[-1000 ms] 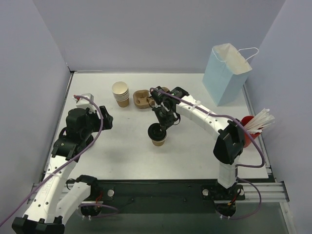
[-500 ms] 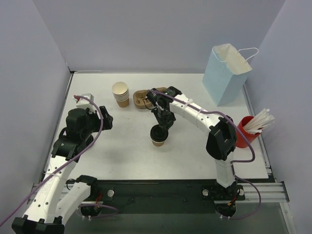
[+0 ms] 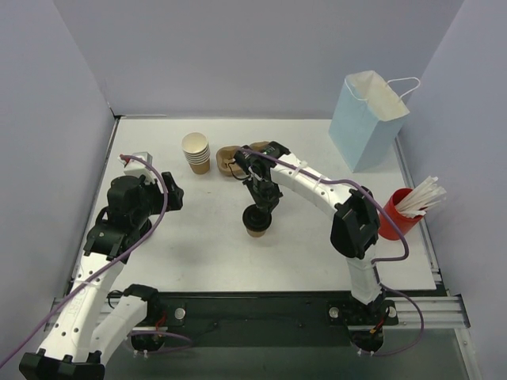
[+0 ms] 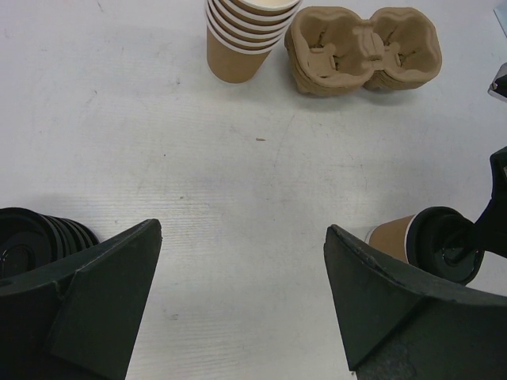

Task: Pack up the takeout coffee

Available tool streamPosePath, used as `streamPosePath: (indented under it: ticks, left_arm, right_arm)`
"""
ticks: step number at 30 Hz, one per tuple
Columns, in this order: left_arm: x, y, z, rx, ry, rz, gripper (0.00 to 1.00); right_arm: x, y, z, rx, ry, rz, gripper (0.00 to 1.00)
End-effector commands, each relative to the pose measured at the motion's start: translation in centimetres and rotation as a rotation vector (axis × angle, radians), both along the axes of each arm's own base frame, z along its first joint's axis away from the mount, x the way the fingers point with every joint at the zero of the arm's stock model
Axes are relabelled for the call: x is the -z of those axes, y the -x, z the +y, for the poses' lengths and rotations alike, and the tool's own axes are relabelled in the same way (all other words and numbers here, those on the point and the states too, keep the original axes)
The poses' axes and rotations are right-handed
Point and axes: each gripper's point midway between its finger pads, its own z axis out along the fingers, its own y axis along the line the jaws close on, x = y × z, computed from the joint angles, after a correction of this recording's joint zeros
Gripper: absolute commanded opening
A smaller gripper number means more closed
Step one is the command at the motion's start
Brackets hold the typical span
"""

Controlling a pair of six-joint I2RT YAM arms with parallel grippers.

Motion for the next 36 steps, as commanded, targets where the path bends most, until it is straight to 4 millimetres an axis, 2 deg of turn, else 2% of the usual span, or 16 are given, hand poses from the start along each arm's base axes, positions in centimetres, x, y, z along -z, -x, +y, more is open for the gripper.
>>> streamPosePath:
  ticks: [1,4,7,10,13,14,19,27,32,36]
  left_arm:
    - [-1.6,-0.5,-0.3,0.019,0.005,-0.07,0.93]
    - [-1.7,-0.3,-1.5,0.077,0.031,-0.076,0.91]
    - [-1.5,0.4,-4.2,0.159,0.14,-0.042,0.84]
    - [-1.5,1.4,-7.9,0.269,0.331,-0.001,0.78]
    - [-0.8,2.0,-10.8,0.343,0.434,0.01,0.77]
    - [-0.5,1.7,-10.9,0.327,0.424,0.008,0.77]
    - [1.1,1.1,-12.2,0.329,0.409,0.066,0.77]
    - [4.1,0.5,-13.1,0.324,0.422,0.144,0.76]
    - [5.6,0.5,-14.0,0.351,0.435,0.184,0.73]
    - [6.1,0.5,-14.9,0.382,0.443,0.203,0.71]
  right_arm:
    - [1.0,0.9,-1.3,0.023,0.096,0.046,0.0]
    - [1.2,0.9,-1.2,0.023,0.098,0.048,0.0]
    - [1.3,0.9,-1.1,0.025,0.091,0.046,0.0]
    - [1.2,1.0,-0.9,0.028,0.072,0.045,0.0]
    - [0.4,0.9,-0.5,0.035,0.034,0.025,0.11]
    - [0.0,0.8,-0.4,0.036,0.022,0.019,0.17]
    - [-1.8,0.4,-0.2,0.049,-0.055,0.003,0.3]
    - [-4.1,0.3,-0.6,0.052,-0.178,-0.021,0.41]
    - [-4.0,0.5,-1.0,0.051,-0.224,-0.018,0.44]
    - [-3.8,1.0,-0.1,0.014,-0.326,0.01,0.5]
